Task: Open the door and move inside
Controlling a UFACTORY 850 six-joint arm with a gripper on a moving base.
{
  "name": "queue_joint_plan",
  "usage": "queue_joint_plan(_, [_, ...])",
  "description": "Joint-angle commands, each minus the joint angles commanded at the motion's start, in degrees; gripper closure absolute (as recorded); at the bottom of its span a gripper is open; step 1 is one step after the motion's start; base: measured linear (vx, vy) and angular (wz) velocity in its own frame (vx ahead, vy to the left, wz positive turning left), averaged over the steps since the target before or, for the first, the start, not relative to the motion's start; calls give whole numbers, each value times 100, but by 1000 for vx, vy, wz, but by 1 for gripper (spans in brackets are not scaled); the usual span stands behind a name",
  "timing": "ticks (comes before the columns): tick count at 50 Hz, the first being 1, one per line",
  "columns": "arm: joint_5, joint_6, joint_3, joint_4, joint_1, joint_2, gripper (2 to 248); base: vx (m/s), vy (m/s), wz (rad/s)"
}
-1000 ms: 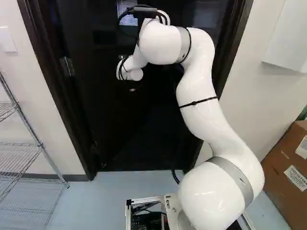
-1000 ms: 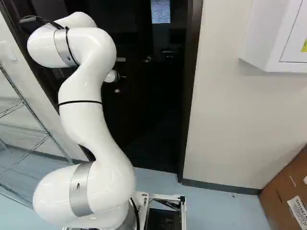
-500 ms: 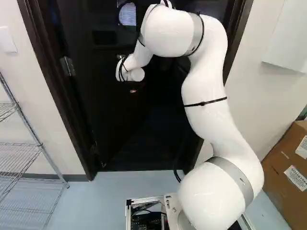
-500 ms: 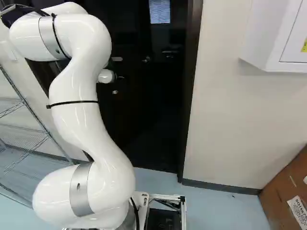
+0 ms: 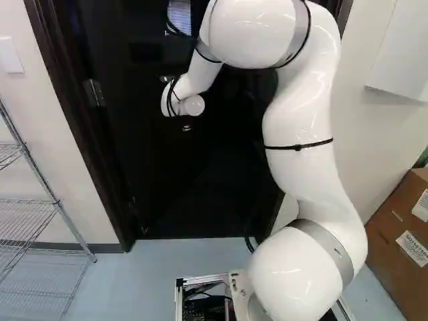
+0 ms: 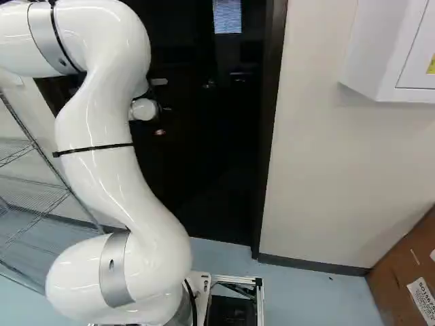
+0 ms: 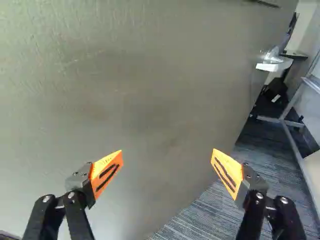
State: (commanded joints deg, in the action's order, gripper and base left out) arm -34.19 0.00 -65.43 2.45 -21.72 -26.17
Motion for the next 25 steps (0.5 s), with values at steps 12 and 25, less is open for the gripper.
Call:
queue_joint_plan(12, [-22, 0, 405, -21, -42, 327, 3, 0, 0, 0])
queue_joint_plan(25, [-22, 0, 851, -21, -61, 695, 3, 0, 0, 0])
